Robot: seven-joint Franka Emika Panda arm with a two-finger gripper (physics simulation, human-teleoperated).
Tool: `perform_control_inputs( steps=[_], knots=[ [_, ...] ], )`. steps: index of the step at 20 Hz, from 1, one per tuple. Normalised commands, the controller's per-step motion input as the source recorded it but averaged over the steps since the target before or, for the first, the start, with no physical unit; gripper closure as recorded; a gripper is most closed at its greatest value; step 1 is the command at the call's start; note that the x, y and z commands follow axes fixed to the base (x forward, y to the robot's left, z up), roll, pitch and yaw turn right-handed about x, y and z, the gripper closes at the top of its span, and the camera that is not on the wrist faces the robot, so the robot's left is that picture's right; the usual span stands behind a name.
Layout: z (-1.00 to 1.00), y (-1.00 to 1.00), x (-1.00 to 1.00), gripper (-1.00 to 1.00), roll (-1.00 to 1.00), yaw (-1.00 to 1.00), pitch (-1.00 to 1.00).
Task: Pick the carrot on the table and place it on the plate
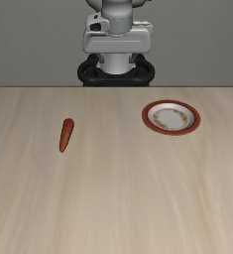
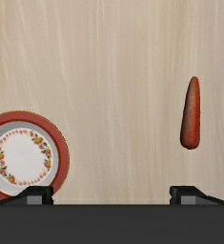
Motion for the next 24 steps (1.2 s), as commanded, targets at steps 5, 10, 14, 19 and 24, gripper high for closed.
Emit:
perform_control_inputs(
  steps=[5,10,14,19,24],
  knots=[
    [0.0,-1.0,0.0,-1.0,0.0,0.0,0.0],
    [0.0,-1.0,0.0,-1.0,0.0,0.0,0.0],
    [0.0,-0.75,0.25,-1.0,0.0,0.0,0.0],
    [0.0,0.0,0.6,-1.0,0.0,0.0,0.0],
    [-1.0,0.0,0.0,-1.0,0.0,0.0,0.0]
  ],
)
